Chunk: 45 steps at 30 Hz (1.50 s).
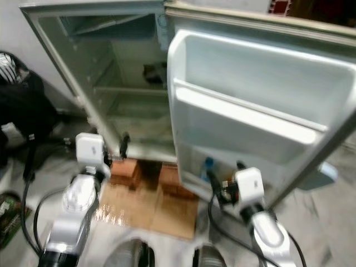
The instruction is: Restocking fridge
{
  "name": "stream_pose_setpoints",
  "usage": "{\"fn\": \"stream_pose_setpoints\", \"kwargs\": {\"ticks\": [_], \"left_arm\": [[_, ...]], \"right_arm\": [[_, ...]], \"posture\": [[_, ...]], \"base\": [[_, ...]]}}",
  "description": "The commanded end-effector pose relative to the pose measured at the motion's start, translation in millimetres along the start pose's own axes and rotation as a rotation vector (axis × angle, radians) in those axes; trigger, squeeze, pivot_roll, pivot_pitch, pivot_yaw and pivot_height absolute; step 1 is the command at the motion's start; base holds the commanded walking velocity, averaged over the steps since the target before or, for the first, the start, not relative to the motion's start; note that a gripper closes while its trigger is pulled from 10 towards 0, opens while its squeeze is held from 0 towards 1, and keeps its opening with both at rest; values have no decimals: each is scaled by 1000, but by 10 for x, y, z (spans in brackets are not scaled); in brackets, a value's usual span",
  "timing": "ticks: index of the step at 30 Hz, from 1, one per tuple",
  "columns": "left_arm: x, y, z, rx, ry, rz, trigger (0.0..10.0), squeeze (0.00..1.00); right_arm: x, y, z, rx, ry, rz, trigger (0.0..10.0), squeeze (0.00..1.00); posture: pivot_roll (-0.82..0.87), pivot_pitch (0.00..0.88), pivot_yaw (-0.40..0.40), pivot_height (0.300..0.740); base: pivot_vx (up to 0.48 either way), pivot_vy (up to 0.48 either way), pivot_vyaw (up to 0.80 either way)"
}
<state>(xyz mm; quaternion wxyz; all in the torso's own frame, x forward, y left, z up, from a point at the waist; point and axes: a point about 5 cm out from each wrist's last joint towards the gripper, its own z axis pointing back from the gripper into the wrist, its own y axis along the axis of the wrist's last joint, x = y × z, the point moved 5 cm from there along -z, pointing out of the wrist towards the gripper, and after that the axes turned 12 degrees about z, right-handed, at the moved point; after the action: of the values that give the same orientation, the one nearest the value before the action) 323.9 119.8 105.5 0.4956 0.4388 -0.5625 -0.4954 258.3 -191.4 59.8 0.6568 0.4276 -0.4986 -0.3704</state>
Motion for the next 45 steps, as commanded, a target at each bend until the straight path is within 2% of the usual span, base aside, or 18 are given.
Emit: {"fn": "stream_pose_setpoints", "kwargs": {"ticks": [1,3,5,8,11,16,19,23,25,29,34,45], "left_arm": [[-104,-46,42,-22,27,-11,10000,0],[-104,-47,43,-22,27,-11,10000,0],[-102,-49,32,-22,28,-19,10000,0],[-105,-45,27,-22,29,-20,10000,0],[-146,3,11,-8,34,-20,10000,0],[-168,-24,30,-19,38,-25,10000,0],[-132,-25,46,-22,23,-18,10000,0],[-105,-3,64,-16,2,-18,10000,0],[-123,0,92,-14,-4,-28,10000,0],[-153,1,105,-15,8,-24,10000,0],[-140,-27,123,-20,14,-16,10000,0],[-71,-33,76,-20,-11,-7,10000,0]], "right_arm": [[78,82,-9,28,-56,27,10000,0],[118,87,-12,28,-79,34,10000,0],[410,56,-26,-4,-237,72,10000,0],[469,47,-25,-10,-271,68,10000,0],[667,-69,2,-78,-373,54,10000,0],[683,-111,-66,-95,-397,-6,10000,0],[714,57,-323,-48,-406,-6,10000,0],[771,157,-492,-23,-424,-47,10000,0],[769,257,-631,6,-413,-59,10000,0],[755,293,-676,19,-399,-57,10000,0],[674,219,-630,16,-361,-63,10000,0],[694,197,-552,36,-343,-43,10000,0]], "posture": [[-77,75,78,740],[-78,75,78,740],[-78,75,80,740],[-78,75,80,740],[-69,81,81,740],[-65,84,82,740],[-54,90,85,740],[-34,95,85,740],[-29,95,84,740],[-19,90,73,740],[-31,88,66,740],[-49,77,70,740]], "base": [[-247,0,0],[-247,0,0],[0,0,0],[0,0,0],[0,0,0],[0,0,0],[0,0,0],[0,0,0],[0,0,0],[255,0,0],[380,0,0],[390,-166,0]]}}
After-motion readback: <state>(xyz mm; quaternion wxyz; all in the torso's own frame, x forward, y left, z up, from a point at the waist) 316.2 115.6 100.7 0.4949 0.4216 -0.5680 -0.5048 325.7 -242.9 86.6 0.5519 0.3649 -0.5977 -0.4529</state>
